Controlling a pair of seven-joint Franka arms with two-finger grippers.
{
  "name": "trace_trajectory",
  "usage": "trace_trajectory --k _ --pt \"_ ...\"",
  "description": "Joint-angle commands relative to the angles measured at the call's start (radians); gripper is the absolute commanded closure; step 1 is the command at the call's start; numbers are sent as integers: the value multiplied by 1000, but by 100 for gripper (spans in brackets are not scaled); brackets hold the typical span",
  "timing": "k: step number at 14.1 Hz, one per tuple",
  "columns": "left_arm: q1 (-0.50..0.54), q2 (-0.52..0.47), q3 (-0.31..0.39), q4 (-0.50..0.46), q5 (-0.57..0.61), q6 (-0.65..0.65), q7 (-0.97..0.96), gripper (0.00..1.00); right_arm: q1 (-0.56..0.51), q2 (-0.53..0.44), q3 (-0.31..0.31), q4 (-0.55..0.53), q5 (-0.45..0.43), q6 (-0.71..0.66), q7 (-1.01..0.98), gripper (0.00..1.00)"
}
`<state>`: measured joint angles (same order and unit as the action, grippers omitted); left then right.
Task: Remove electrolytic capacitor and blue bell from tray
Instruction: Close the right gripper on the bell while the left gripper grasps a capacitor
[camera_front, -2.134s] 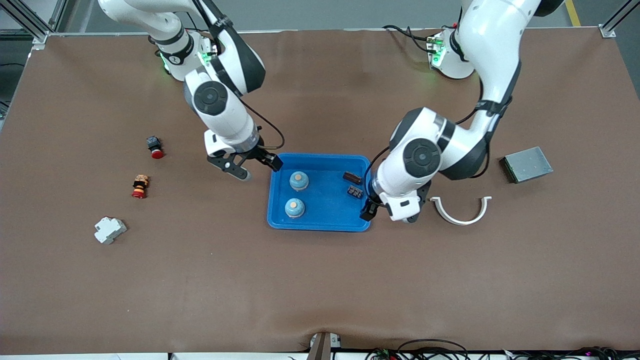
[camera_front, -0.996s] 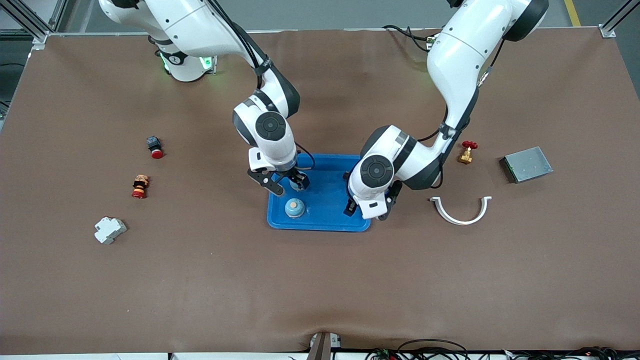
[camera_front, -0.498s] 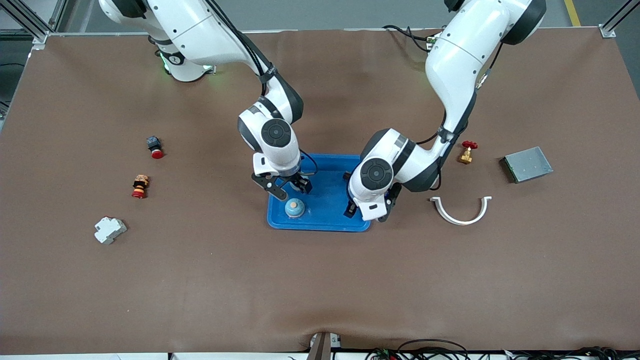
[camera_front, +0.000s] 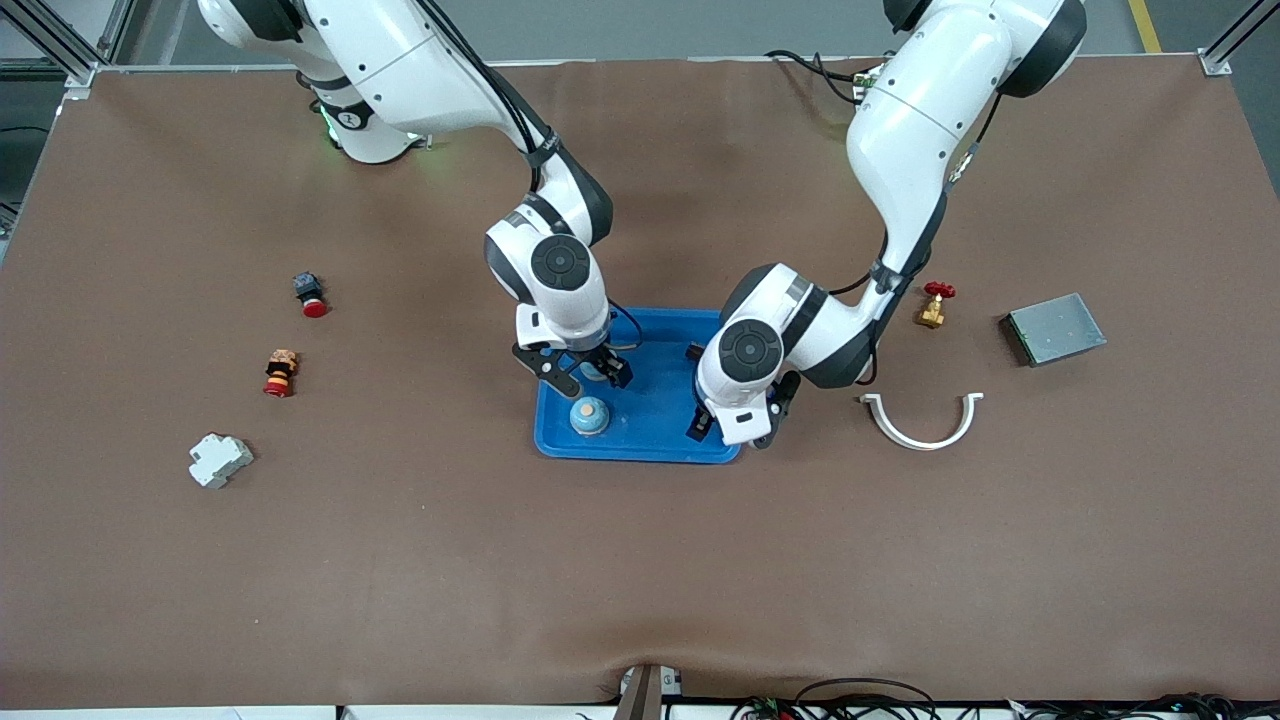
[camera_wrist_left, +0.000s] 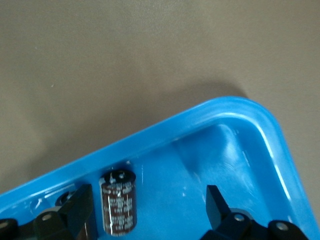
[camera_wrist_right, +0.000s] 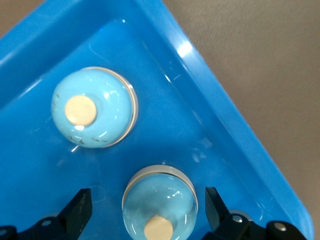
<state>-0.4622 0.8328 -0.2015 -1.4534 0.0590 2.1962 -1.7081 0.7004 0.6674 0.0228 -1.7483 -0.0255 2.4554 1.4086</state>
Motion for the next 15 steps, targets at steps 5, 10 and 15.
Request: trace_trajectory --k 5,10,15 --pt "-29 26 8 16 28 36 -24 0 27 17 -9 21 -8 -3 26 0" --pt "-42 26 14 30 36 37 -45 0 21 15 -7 21 -7 -6 13 93" --pt "-41 29 16 28 38 37 -45 0 16 -8 -1 26 -5 -41 12 100"
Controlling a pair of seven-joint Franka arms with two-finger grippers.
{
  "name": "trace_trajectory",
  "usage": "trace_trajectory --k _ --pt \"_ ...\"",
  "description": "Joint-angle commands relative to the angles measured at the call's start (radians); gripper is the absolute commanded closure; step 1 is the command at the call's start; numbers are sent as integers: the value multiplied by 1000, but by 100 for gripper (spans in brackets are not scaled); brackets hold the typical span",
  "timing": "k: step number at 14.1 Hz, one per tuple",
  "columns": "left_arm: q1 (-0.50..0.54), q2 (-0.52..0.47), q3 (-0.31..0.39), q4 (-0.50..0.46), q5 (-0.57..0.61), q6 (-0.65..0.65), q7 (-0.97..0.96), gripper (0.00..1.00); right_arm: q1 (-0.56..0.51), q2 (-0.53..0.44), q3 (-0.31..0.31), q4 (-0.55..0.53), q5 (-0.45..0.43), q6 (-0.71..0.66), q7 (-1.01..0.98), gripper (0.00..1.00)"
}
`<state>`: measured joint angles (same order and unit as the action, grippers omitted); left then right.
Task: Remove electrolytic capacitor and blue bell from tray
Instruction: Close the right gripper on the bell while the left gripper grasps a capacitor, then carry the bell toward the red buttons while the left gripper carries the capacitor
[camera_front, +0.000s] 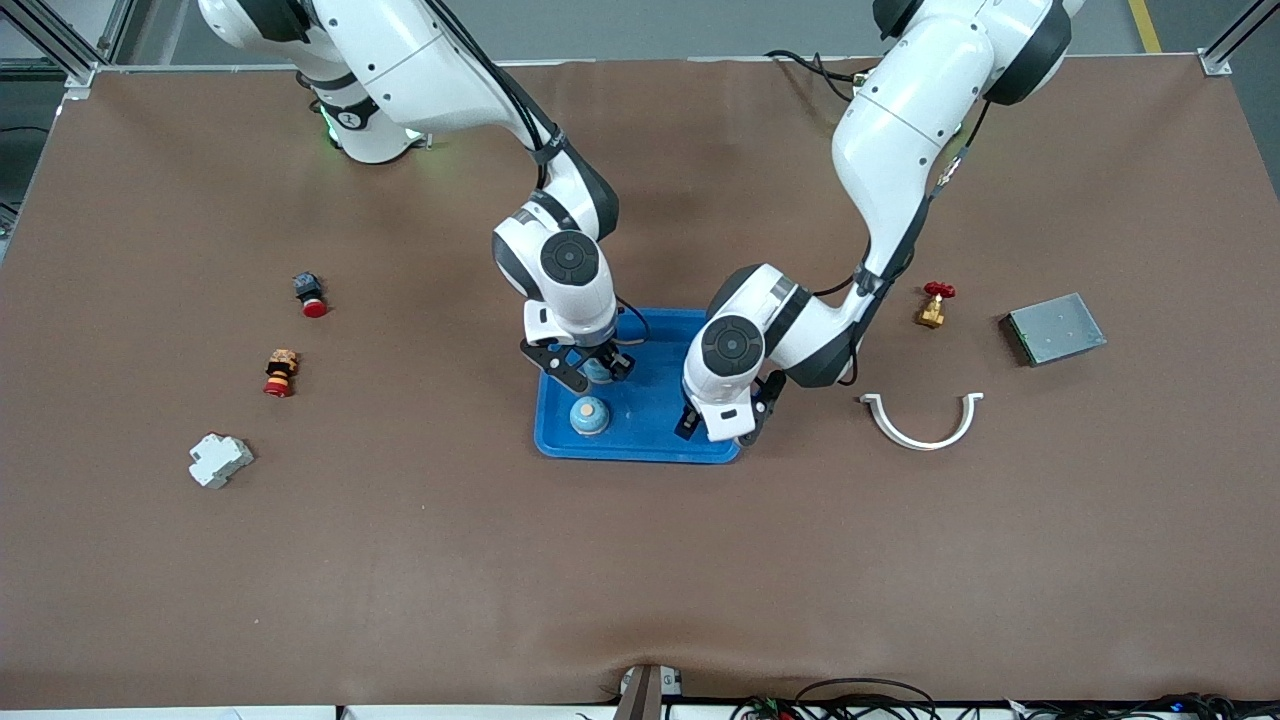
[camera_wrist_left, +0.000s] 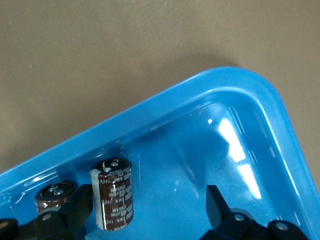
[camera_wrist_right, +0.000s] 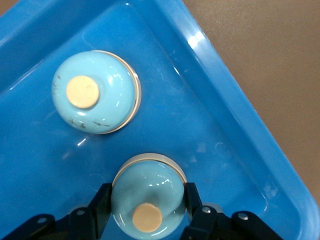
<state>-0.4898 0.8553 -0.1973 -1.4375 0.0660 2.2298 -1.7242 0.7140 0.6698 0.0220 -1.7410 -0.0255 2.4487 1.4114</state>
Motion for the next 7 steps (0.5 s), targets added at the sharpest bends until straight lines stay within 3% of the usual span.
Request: trace_trajectory --k 1,2,3,5,7 --pt "-15 11 13 14 31 4 -29 0 1 -28 4 23 -4 -74 8 100" --pt "-15 13 16 14 31 4 -31 0 -7 -51 10 32 -4 -111 5 100" --pt "-13 13 18 12 31 5 -31 8 -11 -70 12 40 -2 -146 -8 100" --pt "-13 11 18 14 31 4 -31 41 -27 -117 10 41 47 -197 -86 100" --pt "-13 10 18 14 31 4 -31 66 -68 -177 9 15 102 -240 -198 100"
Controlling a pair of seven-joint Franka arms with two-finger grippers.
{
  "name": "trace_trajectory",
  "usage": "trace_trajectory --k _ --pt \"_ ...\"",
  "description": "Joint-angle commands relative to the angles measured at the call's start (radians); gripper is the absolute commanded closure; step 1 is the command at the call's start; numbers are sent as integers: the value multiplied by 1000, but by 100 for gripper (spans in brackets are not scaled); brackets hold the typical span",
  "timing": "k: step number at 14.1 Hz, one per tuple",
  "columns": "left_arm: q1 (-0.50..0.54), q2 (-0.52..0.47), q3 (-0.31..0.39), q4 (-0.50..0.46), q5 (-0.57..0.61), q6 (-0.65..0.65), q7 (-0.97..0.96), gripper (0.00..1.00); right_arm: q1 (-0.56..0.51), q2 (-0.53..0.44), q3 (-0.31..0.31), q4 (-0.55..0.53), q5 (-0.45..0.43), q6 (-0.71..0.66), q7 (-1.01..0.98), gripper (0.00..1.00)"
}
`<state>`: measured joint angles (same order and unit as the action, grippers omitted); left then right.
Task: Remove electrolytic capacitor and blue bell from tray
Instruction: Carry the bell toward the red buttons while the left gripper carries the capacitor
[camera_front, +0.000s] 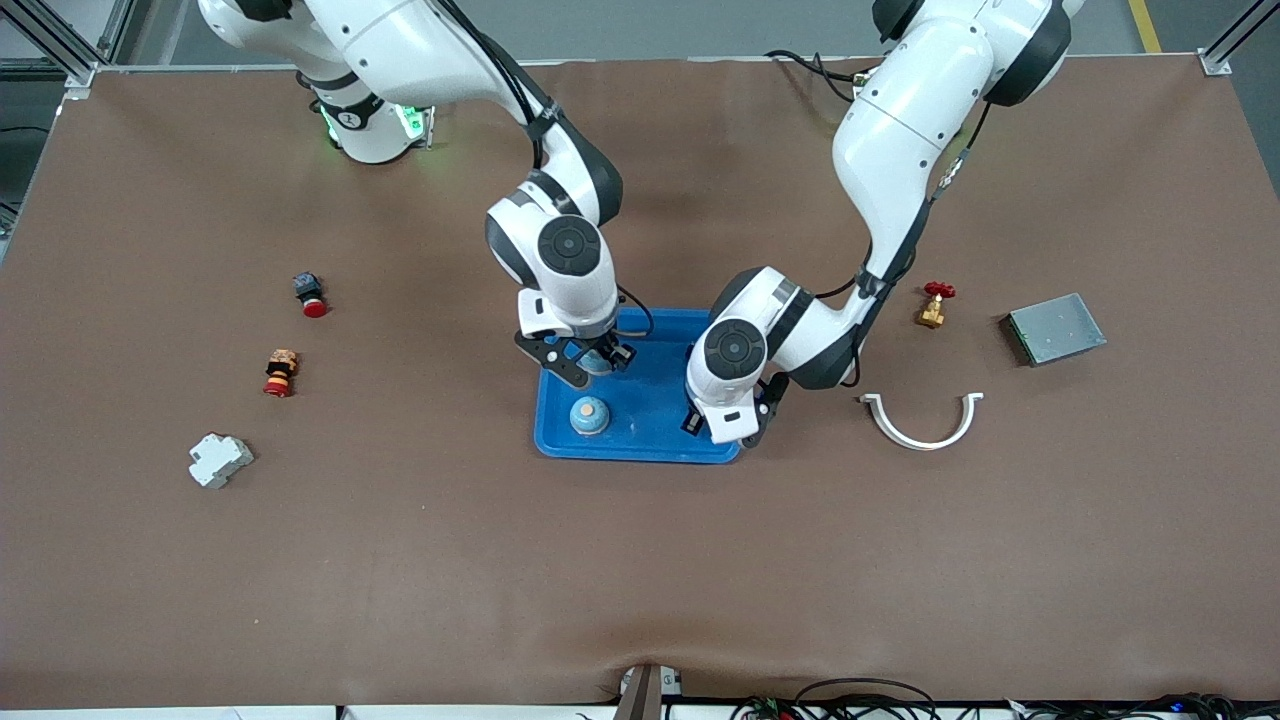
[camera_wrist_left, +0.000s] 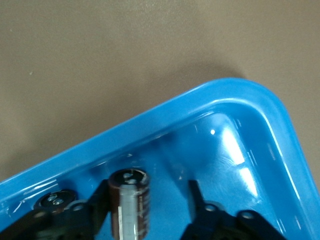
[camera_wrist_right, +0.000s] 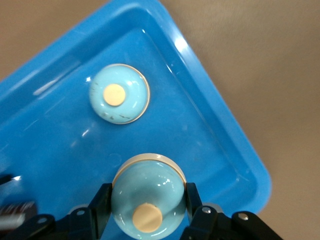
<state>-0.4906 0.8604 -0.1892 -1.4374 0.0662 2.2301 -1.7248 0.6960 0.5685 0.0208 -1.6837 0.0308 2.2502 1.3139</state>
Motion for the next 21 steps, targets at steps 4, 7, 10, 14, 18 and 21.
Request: trace_trajectory --k 4,7,10,14,18,21 --pt "-13 0 10 14 29 3 -32 83 -159 -232 10 -221 51 -41 -333 100" --pt "-13 -1 10 14 30 3 -32 100 -246 -344 7 -364 51 -40 -528 100" --pt "-13 -14 10 14 30 2 -29 100 -341 -412 5 -477 51 -14 -713 100" --pt "7 -72 8 14 32 -12 -18 100 -450 -446 2 -582 49 69 -922 100" --pt "56 -155 -1 9 32 -68 26 100 -570 -438 1 -632 38 147 -1128 100" --pt "90 -213 -4 -12 27 -144 120 100 -634 -421 1 -646 38 209 -1240 100"
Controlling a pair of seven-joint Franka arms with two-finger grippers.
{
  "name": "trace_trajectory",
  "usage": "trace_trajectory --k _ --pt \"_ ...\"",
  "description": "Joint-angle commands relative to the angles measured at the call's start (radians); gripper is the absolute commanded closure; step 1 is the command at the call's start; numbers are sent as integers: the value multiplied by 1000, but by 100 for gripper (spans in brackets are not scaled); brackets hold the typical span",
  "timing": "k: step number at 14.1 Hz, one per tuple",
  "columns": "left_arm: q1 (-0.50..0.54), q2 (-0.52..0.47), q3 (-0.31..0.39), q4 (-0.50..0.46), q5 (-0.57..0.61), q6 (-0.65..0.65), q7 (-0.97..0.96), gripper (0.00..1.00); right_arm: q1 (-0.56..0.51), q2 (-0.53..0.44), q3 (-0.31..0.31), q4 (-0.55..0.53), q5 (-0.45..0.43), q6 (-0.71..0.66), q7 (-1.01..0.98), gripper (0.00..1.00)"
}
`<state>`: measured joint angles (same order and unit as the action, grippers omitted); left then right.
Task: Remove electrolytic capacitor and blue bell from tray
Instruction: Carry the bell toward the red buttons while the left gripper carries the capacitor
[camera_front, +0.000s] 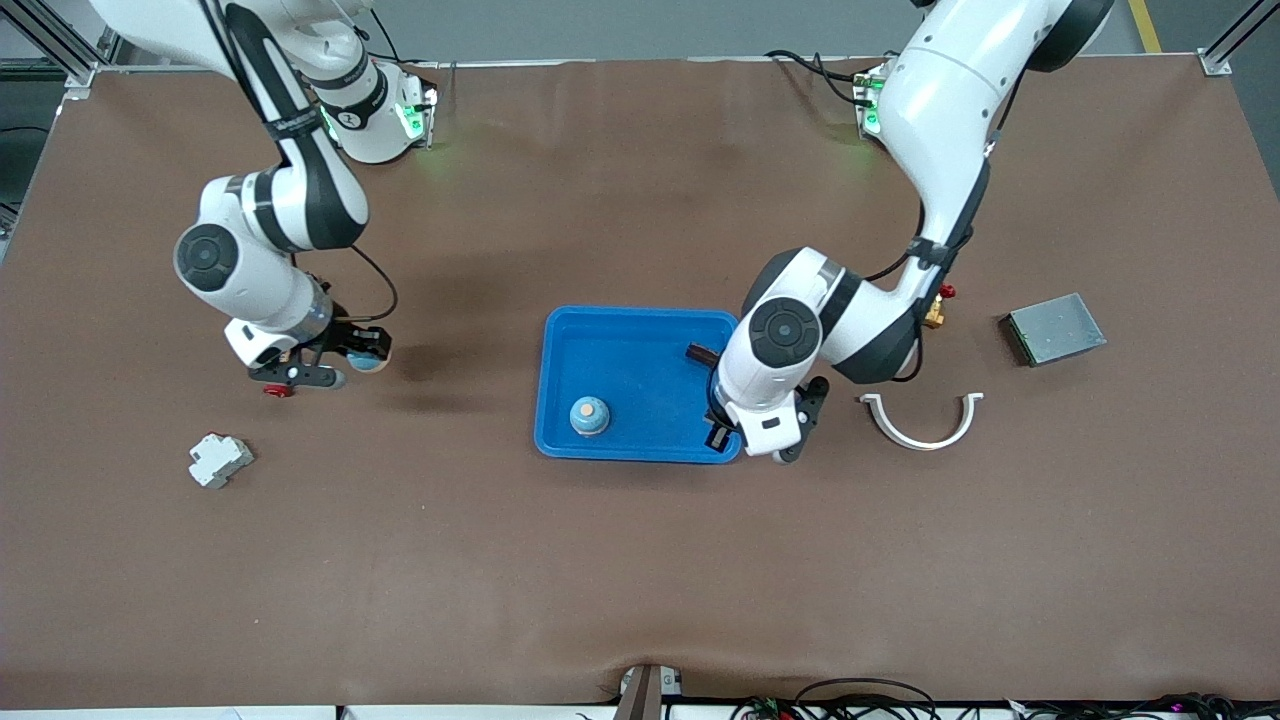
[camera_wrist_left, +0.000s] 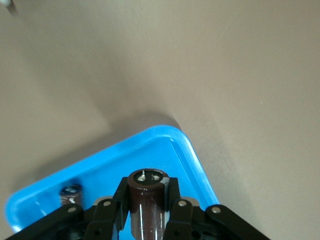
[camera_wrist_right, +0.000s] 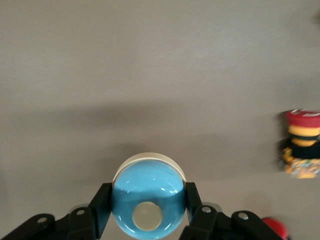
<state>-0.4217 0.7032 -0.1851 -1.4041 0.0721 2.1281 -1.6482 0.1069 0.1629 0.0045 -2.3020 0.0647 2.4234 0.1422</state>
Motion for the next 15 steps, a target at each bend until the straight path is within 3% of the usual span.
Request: trace_trajectory --k 1,5,8,10,15 --pt "37 -82 -8 -68 18 -49 89 100 -67 0 17 -28 4 54 -107 100" --pt "112 -224 -14 -248 14 -48 292 100 -119 70 17 -27 3 150 -199 100" --pt "226 -318 -57 -354 -23 -48 459 100 -130 139 12 -4 -2 195 -219 100" --pt "303 -349 -80 -403 -23 -48 563 100 -138 171 12 21 -2 201 -225 100" --pt "379 -352 -82 -460 -17 -39 718 100 -159 230 14 67 -2 197 -225 100"
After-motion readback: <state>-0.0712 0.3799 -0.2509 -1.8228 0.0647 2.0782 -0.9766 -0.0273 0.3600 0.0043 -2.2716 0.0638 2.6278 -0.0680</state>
